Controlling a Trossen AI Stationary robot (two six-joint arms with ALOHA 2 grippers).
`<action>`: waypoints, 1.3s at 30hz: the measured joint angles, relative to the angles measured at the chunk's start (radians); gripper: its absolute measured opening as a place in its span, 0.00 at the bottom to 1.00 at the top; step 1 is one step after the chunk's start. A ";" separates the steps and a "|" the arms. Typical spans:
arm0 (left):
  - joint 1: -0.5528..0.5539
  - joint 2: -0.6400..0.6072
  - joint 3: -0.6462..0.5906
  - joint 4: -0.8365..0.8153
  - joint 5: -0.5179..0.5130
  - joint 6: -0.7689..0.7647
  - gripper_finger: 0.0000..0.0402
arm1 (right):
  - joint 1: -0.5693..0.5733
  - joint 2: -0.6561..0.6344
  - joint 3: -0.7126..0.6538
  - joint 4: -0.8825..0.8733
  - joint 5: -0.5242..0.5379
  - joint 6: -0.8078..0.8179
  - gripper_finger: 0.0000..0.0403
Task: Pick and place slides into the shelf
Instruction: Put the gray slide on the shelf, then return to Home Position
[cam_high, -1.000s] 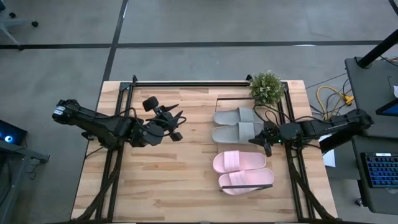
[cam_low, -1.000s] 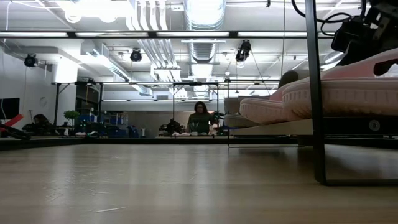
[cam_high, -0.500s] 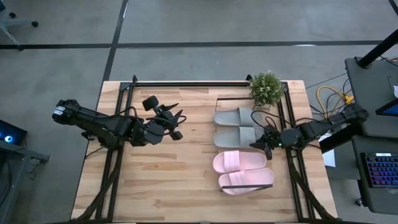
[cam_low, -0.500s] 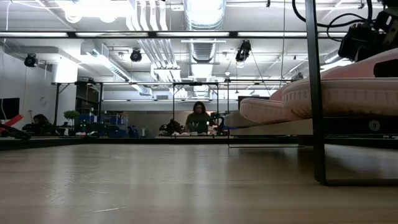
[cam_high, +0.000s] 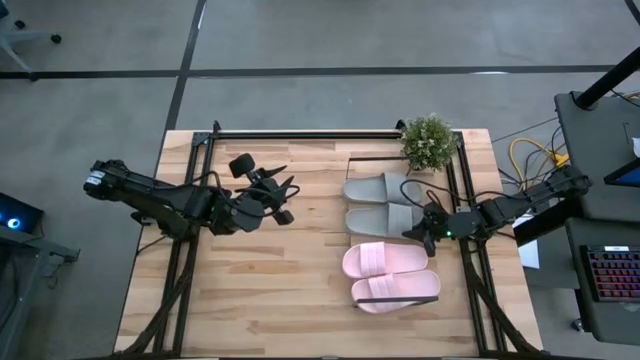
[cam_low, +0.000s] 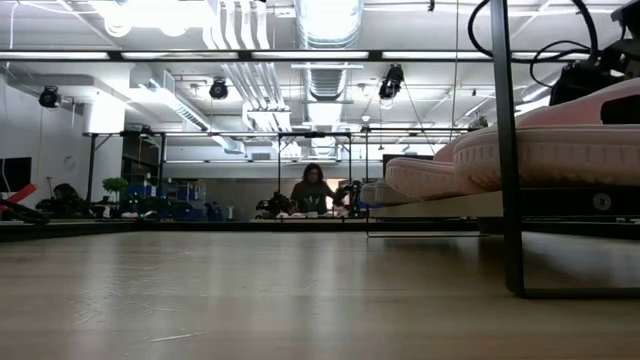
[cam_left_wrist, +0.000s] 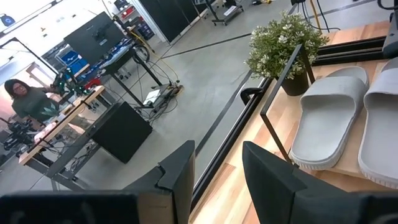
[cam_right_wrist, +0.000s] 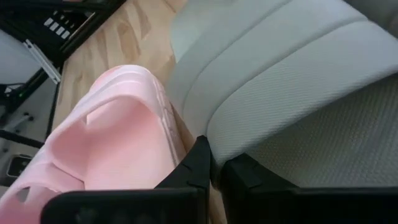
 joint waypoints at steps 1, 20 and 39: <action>0.000 0.000 0.000 0.000 0.000 0.000 0.30 | 0.000 0.000 -0.001 -0.002 -0.002 0.017 0.03; 0.001 0.000 0.000 -0.004 0.022 0.000 0.30 | 0.000 0.003 0.149 -0.318 -0.009 0.057 0.39; 0.014 -0.024 0.017 0.037 0.328 -0.236 0.29 | 0.000 0.024 0.564 -0.324 0.103 -0.184 0.33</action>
